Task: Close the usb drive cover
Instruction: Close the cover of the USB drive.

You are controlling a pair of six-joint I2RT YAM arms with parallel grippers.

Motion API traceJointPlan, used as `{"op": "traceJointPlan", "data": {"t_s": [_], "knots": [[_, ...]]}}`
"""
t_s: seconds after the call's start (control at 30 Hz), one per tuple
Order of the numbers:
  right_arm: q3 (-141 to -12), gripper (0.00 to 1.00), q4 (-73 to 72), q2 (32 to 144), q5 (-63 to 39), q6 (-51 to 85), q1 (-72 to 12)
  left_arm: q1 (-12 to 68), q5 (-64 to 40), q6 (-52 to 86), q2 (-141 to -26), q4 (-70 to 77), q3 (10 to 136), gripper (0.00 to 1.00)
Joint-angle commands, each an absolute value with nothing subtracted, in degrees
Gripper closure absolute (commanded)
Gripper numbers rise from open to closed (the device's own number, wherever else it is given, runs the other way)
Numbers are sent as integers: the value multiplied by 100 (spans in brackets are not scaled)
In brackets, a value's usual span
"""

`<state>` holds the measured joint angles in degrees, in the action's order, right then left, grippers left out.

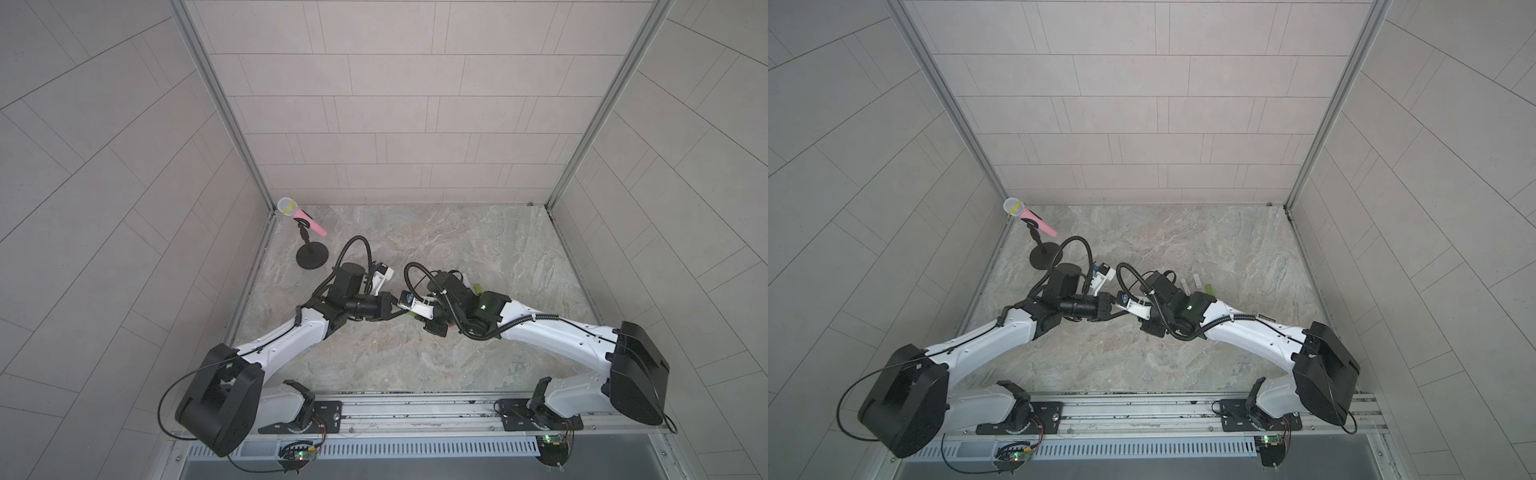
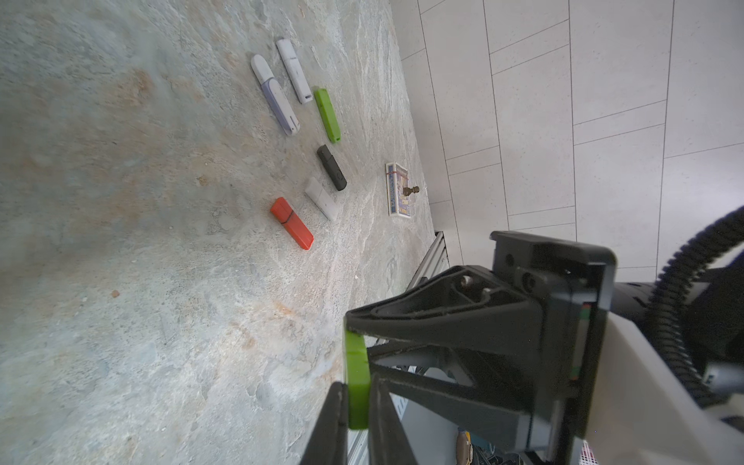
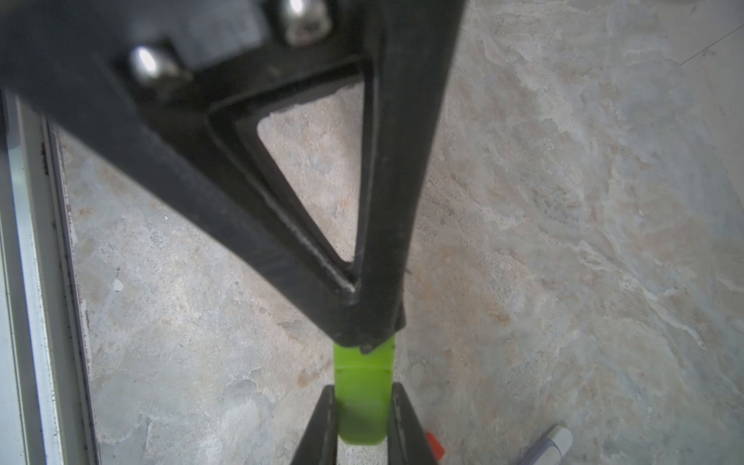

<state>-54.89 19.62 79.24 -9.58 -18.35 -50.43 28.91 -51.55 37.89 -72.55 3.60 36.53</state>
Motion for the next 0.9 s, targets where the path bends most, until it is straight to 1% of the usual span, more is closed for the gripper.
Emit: {"op": "traceJointPlan", "data": {"t_s": [0.0, 0.37, 0.87], "knots": [[-5771, 87, 1567, 7665, -922, -1978, -5143, 2970, -5155, 3625, -7346, 146, 3743, 88], [-5948, 88, 1263, 7631, -1122, -1790, -5195, 3004, -5221, 3665, -7429, 166, 3758, 88], [-6583, 88, 1086, 7748, -1472, -1704, -5260, 3157, -5405, 3683, -7717, 188, 3825, 88]]}}
